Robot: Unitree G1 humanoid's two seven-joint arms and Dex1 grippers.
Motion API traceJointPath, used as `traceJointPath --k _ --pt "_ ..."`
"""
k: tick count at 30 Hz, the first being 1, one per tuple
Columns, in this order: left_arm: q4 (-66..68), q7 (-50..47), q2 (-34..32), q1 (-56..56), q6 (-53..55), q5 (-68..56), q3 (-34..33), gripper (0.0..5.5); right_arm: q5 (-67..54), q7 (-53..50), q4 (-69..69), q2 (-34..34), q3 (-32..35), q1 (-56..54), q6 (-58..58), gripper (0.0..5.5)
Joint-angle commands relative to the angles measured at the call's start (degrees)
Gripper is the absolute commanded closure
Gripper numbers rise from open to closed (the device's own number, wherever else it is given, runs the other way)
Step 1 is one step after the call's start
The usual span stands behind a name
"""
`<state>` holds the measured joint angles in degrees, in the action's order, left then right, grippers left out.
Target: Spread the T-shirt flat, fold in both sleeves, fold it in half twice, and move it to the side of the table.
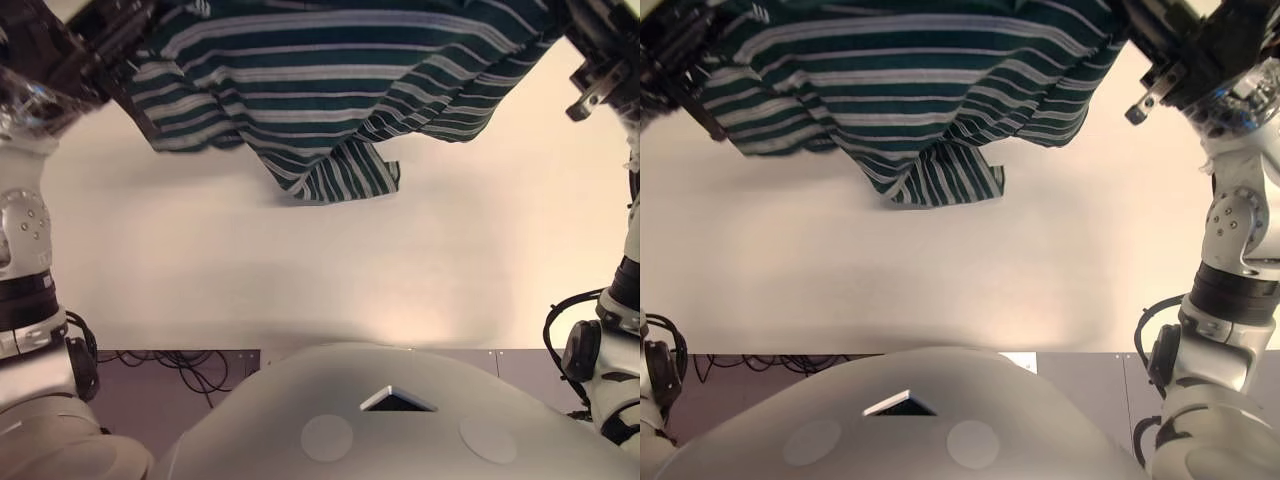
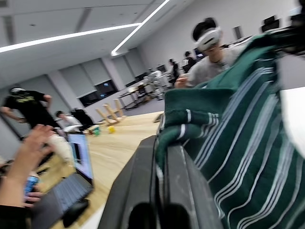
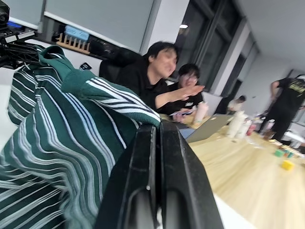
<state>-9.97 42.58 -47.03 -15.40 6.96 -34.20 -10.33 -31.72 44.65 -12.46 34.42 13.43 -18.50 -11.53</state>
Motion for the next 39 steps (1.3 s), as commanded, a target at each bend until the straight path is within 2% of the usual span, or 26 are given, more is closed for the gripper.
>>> traceJointPath --k 1,6,11,15,19,27,31,35,39 --pt "9.0 -2.2 1.3 -12.9 3.7 6.6 4.0 5.50 2.9 -3.4 7.7 -0.6 -1.4 -11.5 -0.7 5.48" --pt "28.7 -0.1 5.1 -31.8 0.4 16.1 9.9 5.50 8.8 -4.8 23.8 -2.5 -5.2 -25.9 3.0 5.48" --pt "51.8 0.4 7.5 -47.9 -7.0 24.8 12.3 5.50 15.4 -4.9 42.1 -3.2 -7.5 -39.2 9.7 5.48" --pt "69.4 -2.0 8.7 -58.7 -12.4 31.0 13.6 5.50 20.8 -5.9 58.4 -3.0 -8.9 -48.7 16.8 5.48" --pt "79.8 -7.3 10.4 -66.3 -15.7 37.4 15.7 5.50 26.4 -9.3 71.6 -3.3 -10.6 -56.7 22.6 5.48" --pt "86.5 -21.3 10.6 -72.6 -16.1 49.6 20.2 5.50 36.4 -21.2 84.3 -2.9 -13.7 -67.6 27.9 5.48" --pt "87.0 -23.1 10.1 -74.5 -16.1 50.4 18.7 5.50 39.7 -25.7 86.0 -1.4 -14.2 -68.6 29.3 5.48" --pt "86.0 -18.4 6.7 -74.5 -18.9 48.8 16.3 5.50 41.1 -23.1 84.5 0.4 -14.4 -66.9 33.8 5.48" --pt "83.3 -4.9 2.4 -69.2 -23.4 45.9 14.2 5.50 40.4 -15.4 81.2 2.7 -14.3 -62.2 38.9 5.48"
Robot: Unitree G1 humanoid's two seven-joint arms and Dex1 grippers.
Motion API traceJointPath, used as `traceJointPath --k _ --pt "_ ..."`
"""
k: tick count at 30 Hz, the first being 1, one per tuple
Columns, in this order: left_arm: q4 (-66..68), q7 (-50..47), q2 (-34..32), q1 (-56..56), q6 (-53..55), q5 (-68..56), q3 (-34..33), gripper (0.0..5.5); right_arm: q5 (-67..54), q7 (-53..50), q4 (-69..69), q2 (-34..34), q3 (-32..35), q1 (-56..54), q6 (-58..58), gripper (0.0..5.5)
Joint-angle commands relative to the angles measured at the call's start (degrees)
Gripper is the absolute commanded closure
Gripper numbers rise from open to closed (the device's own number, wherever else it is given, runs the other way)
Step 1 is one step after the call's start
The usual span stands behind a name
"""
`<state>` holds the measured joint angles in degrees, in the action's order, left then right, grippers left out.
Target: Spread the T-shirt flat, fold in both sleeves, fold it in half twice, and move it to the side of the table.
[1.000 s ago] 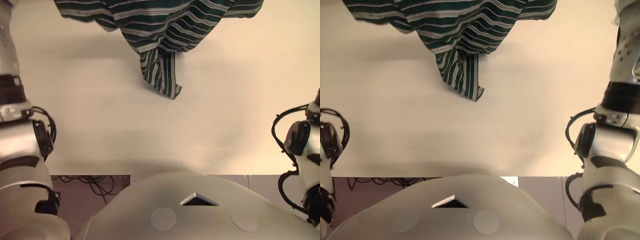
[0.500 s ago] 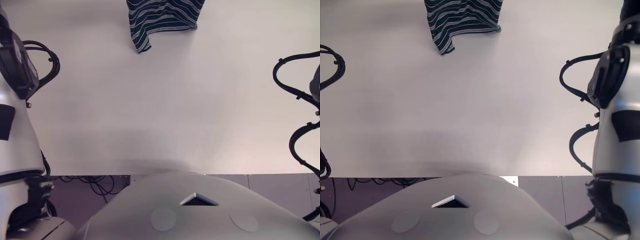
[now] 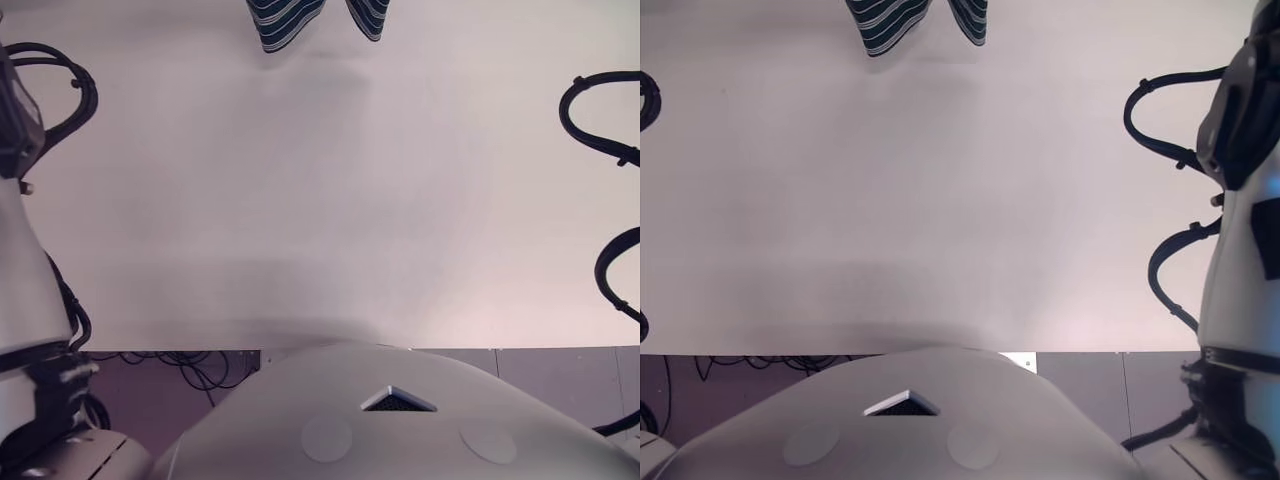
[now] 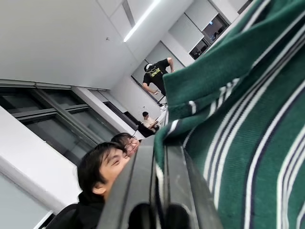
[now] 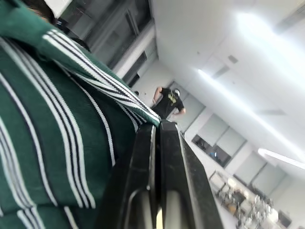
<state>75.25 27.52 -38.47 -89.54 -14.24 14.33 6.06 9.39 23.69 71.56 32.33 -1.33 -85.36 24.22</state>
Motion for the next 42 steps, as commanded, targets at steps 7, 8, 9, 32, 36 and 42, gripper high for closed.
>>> traceJointPath --k 7,8,9,32,36,42 --pt "-43.6 49.6 -17.4 43.6 2.8 -29.2 -13.2 5.50 -10.9 27.0 -29.6 10.1 2.2 28.4 4.0 5.48" --pt "-53.7 52.4 -19.1 52.7 6.5 -34.0 -17.0 5.50 -12.9 29.5 -35.8 11.0 2.4 33.0 2.0 5.48" --pt "-63.2 55.1 -20.2 62.1 10.2 -38.5 -21.7 5.50 -15.2 31.8 -42.6 12.0 2.9 38.0 -0.6 5.48" --pt "-100.8 54.0 -16.2 117.6 15.2 -14.8 0.9 4.60 -7.2 42.9 -99.1 23.3 -13.7 103.6 -19.5 5.23" --pt "-100.1 54.5 -18.8 117.8 15.9 -13.2 6.2 3.89 -7.9 43.9 -99.2 24.6 -14.9 106.0 -19.9 4.46" --pt "-105.3 57.6 -22.6 120.7 14.8 -31.2 -3.6 3.70 -18.6 50.9 -101.7 29.7 -11.6 111.1 -19.2 3.93"
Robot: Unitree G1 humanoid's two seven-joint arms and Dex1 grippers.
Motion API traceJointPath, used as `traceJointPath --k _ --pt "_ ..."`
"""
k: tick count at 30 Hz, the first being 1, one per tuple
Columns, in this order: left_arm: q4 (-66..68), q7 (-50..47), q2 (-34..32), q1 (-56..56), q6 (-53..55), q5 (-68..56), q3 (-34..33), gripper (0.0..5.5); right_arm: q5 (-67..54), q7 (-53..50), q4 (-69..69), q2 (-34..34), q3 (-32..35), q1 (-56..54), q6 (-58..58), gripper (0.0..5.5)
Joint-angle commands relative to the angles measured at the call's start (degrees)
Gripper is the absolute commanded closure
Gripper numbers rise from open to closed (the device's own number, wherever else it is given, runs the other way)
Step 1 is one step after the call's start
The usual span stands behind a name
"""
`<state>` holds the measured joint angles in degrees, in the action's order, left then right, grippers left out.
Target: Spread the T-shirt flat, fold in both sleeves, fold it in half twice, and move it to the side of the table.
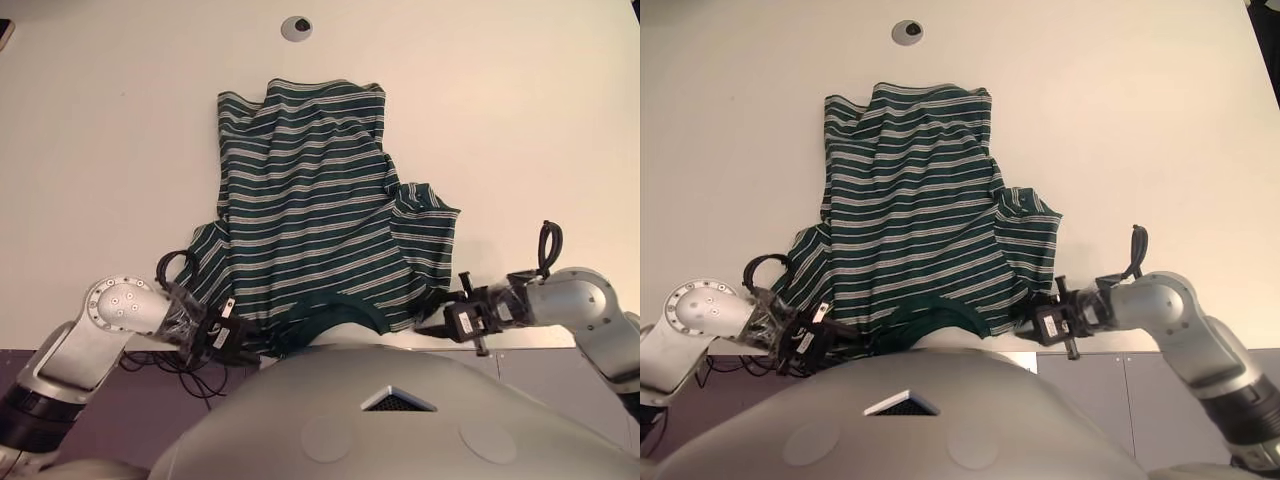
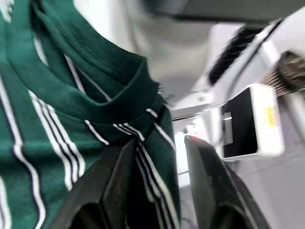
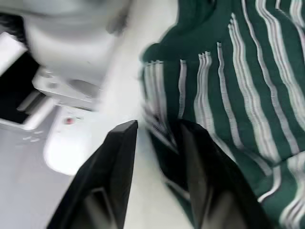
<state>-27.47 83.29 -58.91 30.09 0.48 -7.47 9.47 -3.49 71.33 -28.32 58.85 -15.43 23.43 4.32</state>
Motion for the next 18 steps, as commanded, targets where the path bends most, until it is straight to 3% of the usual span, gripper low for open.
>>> traceJointPath --k 1,6,11,15,18 --pt "-2.8 2.2 -2.3 0.8 0.5 -12.9 -10.1 3.70 -7.7 3.9 -2.6 3.7 3.2 3.0 0.7 3.93" --pt "-0.1 3.7 -1.2 -1.5 3.8 -29.6 -24.6 3.70 -31.1 7.1 -8.2 3.6 12.5 2.1 -4.7 3.93" --pt "4.4 0.4 -0.2 -3.7 1.5 -21.5 -21.5 3.70 -42.8 2.4 -6.3 -0.8 18.4 -5.0 -10.6 3.93" --pt "8.9 -11.9 5.8 -16.6 4.0 -15.0 -16.5 3.31 -25.5 -16.8 5.4 -13.2 9.5 -22.3 -14.8 4.63" --pt "16.5 -22.9 10.9 -25.4 1.0 -1.5 -9.9 3.83 -9.4 -27.5 21.0 -22.4 2.1 -33.0 -11.7 5.21"
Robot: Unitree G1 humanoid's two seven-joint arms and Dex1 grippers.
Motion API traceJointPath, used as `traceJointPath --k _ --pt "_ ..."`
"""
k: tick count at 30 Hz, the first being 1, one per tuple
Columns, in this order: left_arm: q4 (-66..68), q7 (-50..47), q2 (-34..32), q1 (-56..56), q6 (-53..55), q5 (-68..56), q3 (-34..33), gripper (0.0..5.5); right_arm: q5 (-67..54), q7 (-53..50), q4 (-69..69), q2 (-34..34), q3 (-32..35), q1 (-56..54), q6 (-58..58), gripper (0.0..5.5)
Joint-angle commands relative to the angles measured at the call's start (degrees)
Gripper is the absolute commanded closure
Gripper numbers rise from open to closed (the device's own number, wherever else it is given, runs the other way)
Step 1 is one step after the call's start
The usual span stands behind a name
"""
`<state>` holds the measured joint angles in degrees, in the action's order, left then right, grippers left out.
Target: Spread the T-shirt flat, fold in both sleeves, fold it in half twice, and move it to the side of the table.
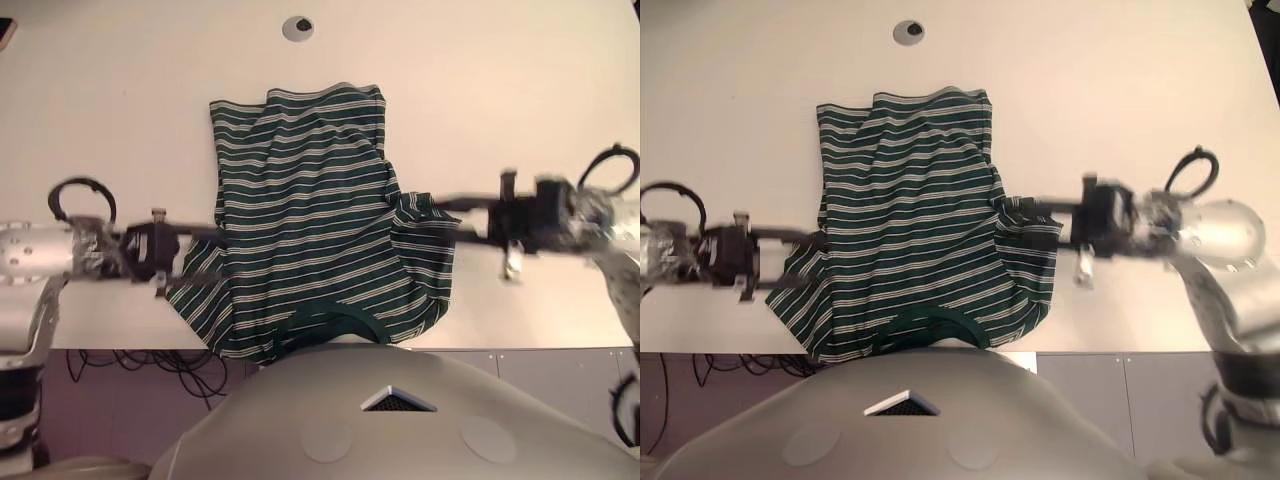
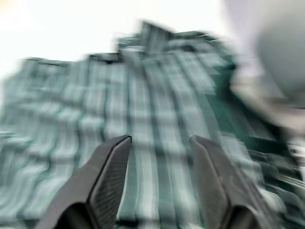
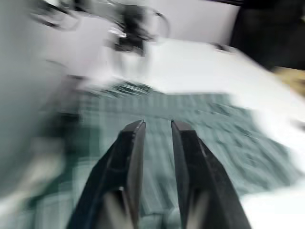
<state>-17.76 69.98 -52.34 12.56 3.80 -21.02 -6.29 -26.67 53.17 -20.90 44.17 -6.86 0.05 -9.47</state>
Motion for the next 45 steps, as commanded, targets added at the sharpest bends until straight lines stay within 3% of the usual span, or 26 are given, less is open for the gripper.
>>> traceJointPath --k 1,3,8,12,18,28,33,38,41,45 --pt "10.0 -14.0 5.9 -10.8 -3.3 17.4 8.0 4.04 18.1 -12.7 19.1 -10.7 -8.0 -13.0 3.0 5.45" --pt "16.3 -20.7 8.1 -15.9 -5.6 25.9 11.8 4.35 25.1 -17.8 29.9 -14.8 -10.6 -18.4 5.8 5.50" --pt "28.7 -27.2 13.1 -23.8 -7.2 32.2 16.4 5.15 33.8 -21.4 53.6 -22.2 -14.9 -27.3 13.0 5.50" --pt "40.6 -33.5 14.6 -29.0 -10.6 39.7 20.4 5.15 37.4 -22.2 65.8 -25.6 -16.2 -30.9 16.4 5.50" --pt "48.1 -36.0 15.6 -32.2 -14.1 41.6 22.1 5.15 39.1 -22.1 74.4 -27.8 -16.8 -33.1 18.9 5.50" --pt "70.9 -40.3 22.4 -46.9 -20.2 44.2 25.6 5.15 46.9 -41.2 89.7 -28.9 -16.9 -41.5 19.0 5.50" --pt "81.5 -45.6 26.5 -53.9 -23.7 44.2 25.2 5.15 48.4 -46.0 92.2 -27.3 -15.9 -42.4 19.1 5.50" --pt "78.6 -50.9 24.5 -54.3 -34.3 39.4 19.9 5.15 47.7 -47.1 90.6 -25.0 -13.8 -41.0 20.9 5.50" --pt "67.3 -42.3 20.7 -46.1 -35.1 33.2 17.5 5.15 47.4 -47.5 88.2 -23.7 -12.4 -39.5 22.2 5.50" --pt "39.8 -25.4 11.8 -26.9 -24.0 20.2 15.3 5.15 43.2 -49.1 79.0 -22.4 -7.3 -36.8 29.9 5.50"
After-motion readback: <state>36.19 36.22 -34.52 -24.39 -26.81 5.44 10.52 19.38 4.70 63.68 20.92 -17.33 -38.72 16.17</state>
